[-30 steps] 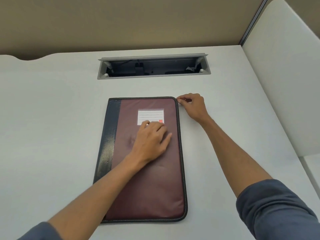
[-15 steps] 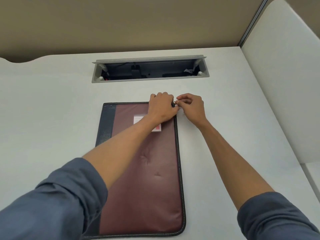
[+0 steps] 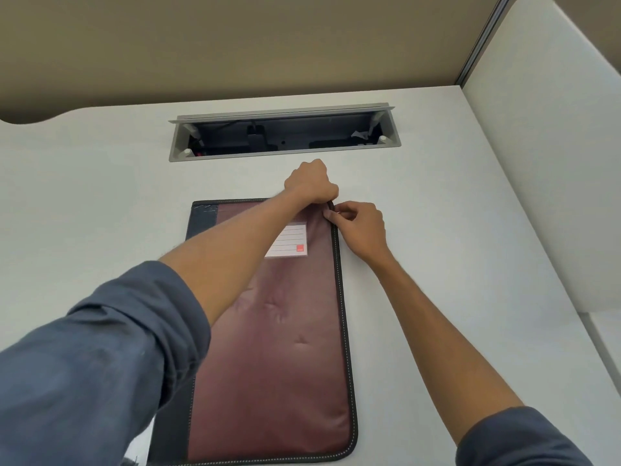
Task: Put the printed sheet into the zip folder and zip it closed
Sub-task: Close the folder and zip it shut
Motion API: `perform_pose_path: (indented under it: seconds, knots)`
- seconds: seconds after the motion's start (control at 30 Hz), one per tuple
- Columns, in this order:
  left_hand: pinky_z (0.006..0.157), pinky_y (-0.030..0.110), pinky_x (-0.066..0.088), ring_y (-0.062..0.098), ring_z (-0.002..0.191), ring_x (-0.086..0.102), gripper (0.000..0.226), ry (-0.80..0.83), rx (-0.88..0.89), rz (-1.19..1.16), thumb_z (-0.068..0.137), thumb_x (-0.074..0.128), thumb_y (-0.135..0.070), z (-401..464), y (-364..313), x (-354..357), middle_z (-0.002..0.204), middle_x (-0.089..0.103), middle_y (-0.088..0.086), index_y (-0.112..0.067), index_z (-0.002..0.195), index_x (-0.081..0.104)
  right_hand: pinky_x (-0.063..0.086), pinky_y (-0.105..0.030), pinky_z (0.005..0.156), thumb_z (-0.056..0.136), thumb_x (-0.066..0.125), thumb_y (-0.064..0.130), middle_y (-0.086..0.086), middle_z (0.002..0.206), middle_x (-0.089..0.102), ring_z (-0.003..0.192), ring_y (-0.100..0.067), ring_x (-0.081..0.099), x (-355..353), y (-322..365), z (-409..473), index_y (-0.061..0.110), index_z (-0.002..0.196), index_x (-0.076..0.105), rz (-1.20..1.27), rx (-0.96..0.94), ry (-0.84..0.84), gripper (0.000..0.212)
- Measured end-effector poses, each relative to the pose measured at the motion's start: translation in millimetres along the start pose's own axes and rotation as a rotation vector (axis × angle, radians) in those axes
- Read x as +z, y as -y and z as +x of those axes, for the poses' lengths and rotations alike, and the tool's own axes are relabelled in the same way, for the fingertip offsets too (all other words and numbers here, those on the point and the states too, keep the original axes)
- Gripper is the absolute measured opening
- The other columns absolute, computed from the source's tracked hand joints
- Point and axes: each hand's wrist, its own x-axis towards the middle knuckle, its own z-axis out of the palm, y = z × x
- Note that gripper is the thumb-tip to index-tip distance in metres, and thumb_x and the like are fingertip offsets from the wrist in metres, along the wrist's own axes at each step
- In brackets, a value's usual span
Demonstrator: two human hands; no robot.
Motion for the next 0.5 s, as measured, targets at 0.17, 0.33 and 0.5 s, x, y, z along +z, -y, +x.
perform_pose_path:
  seconds: [0.17,0.33,0.5]
  knots:
    - [0.063,0.031,0.04,0.028,0.085,0.053,0.027,-0.042,-0.087,-0.026,0.071,0.062,-0.022,9,17,-11,0.092,0.053,0.006,-0.011,0.091,0.047,0.057,-0.033,0.082,0.08,0.076,0.031,0.005,0.079,0.072,0.079,-0.01,0.069,0,0,-3,0.016,0.09,0.074,0.105,-0.007,-0.033,0.017]
    - [0.051,0.025,0.034,0.019,0.067,0.052,0.023,-0.034,-0.198,-0.152,0.056,0.063,-0.019,9,57,-24,0.077,0.054,0.004,-0.013,0.072,0.047,0.056,-0.03,0.081,0.079,0.077,0.03,0.003,0.078,0.072,0.078,-0.01,0.069,0,-1,-3,0.016,0.09,0.074,0.119,-0.002,-0.032,0.018]
    - [0.05,0.025,0.034,0.019,0.062,0.05,0.024,-0.107,-0.239,-0.158,0.056,0.066,-0.021,2,94,-37,0.067,0.053,0.003,-0.013,0.066,0.045,0.056,-0.031,0.083,0.08,0.078,0.03,0.0,0.08,0.072,0.08,-0.012,0.069,-1,0,-3,0.013,0.093,0.074,0.106,0.007,-0.018,0.022]
